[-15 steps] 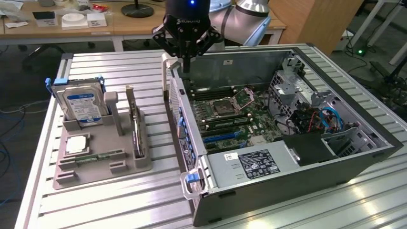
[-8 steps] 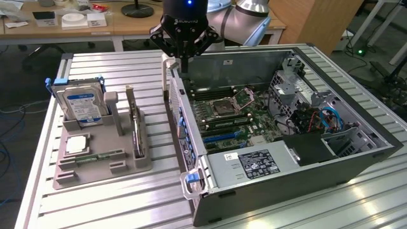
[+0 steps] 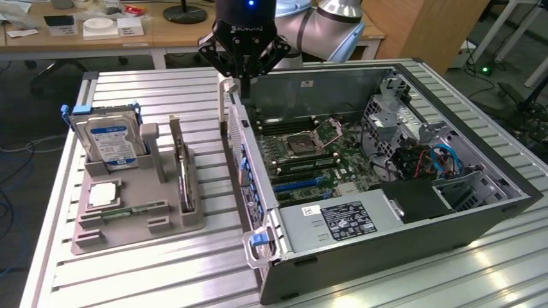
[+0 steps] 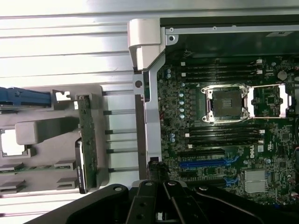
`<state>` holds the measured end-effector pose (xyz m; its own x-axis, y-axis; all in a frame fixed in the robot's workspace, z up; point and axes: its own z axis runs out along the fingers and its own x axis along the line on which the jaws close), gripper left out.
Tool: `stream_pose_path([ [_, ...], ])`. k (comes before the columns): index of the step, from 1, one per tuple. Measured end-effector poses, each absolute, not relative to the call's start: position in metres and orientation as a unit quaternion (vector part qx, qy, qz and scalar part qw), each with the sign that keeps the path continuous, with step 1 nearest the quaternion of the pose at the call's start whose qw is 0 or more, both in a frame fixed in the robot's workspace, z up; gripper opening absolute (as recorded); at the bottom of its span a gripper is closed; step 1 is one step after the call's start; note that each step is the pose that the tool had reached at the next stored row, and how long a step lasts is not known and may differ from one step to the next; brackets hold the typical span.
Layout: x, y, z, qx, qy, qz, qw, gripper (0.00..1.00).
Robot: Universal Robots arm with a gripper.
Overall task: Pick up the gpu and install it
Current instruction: 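Reach for the gpu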
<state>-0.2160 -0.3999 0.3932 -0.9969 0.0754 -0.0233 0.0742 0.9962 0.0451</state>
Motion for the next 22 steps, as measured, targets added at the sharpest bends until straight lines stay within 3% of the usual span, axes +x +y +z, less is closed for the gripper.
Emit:
stream_pose_path([
  [22,-0.231,-0.4,0.393,0.037,0.999,0.022,0.012,0.11],
])
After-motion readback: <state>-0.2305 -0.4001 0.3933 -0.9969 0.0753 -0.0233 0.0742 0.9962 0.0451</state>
